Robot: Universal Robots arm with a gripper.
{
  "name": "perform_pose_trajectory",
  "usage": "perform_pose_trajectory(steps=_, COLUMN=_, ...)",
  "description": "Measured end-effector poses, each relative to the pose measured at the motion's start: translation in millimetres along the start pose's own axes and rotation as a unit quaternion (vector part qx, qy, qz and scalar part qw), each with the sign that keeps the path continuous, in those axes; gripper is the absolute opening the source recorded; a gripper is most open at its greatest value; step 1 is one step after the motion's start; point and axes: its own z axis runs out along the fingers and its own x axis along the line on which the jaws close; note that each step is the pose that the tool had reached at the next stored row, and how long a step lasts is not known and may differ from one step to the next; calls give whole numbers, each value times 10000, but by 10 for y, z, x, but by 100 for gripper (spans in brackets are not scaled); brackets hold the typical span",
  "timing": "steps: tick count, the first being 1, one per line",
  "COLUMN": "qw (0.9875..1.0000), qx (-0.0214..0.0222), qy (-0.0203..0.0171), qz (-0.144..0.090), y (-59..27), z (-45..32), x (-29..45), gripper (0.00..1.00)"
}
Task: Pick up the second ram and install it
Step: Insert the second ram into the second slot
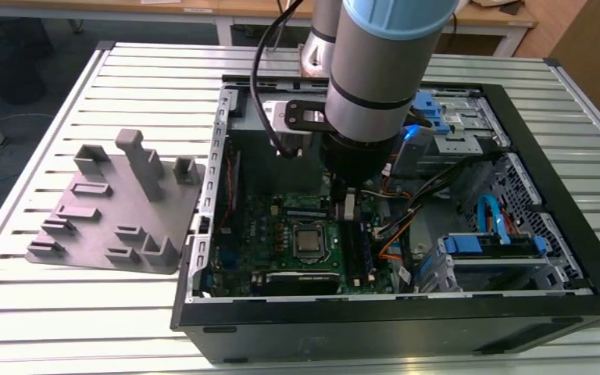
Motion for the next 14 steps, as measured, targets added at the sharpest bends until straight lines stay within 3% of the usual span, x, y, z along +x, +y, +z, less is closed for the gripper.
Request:
perform_pose_trajectory(steps=7, qw=10000, qx=2, qy=-1, qz=66, y=0, z=0, x=1, gripper=11)
perform_pose_trajectory(steps=11, qw=9992, qx=11, qy=-6, qz=405, y=0, z=1, x=1, gripper=11)
perform_pose_trajectory(steps=14, qw=9977, qx=19, qy=-10, qz=675, y=0, z=3, x=1, gripper=11)
